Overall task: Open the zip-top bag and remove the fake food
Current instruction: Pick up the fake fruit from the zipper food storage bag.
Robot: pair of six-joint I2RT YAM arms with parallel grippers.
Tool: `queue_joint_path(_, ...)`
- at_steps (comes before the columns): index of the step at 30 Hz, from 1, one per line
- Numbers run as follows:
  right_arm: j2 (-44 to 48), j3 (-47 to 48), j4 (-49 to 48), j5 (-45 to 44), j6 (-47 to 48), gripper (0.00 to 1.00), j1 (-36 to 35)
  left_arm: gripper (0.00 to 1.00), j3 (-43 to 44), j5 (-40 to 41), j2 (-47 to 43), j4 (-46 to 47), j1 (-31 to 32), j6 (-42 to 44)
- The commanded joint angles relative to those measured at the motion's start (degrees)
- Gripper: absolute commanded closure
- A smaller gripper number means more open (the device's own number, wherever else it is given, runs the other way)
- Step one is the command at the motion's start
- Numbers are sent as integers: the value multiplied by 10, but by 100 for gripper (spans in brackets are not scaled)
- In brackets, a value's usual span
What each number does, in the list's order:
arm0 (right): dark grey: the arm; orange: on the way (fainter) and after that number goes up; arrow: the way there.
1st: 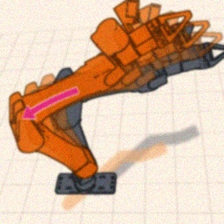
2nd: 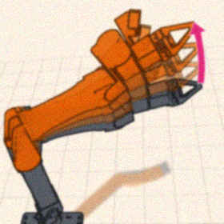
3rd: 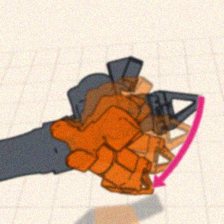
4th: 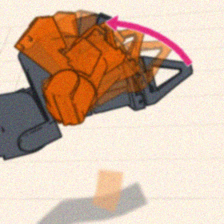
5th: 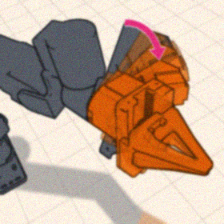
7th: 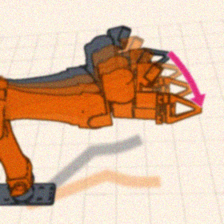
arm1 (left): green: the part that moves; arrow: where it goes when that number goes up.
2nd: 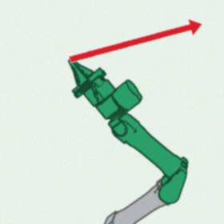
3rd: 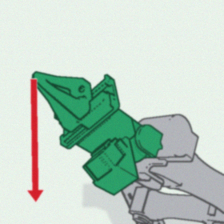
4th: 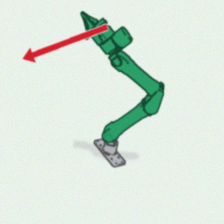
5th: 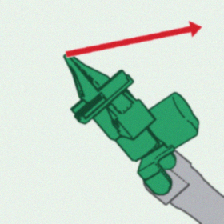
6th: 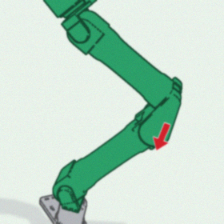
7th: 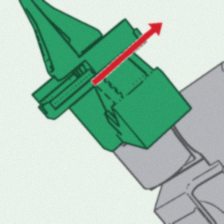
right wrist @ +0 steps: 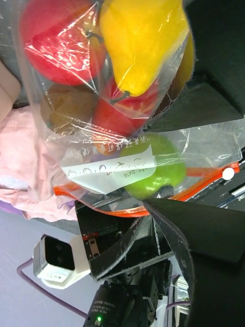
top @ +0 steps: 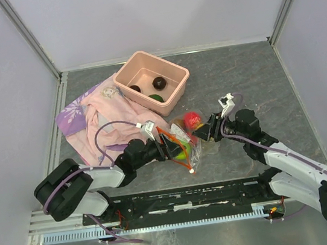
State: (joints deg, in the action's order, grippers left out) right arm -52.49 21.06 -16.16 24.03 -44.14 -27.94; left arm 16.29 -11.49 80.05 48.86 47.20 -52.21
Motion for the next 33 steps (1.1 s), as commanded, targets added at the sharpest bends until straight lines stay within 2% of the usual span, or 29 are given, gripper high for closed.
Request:
queue_joint_path(1,-24,0,-44,25,-25,37,3,54,-6,-16,-19,18,-5,7)
queue_joint_path(12,-13,71,151,30,167,38,-9,56,-5,-24,-28,6,-9,7)
queue_joint_path(23,-88,148,205,-51,252,40,-85,57,3,-35,-12,9,-10,4)
queue_joint_path(33,-127,183,241,-129,290,46,-130,58,7,-44,-5,11,-10,2)
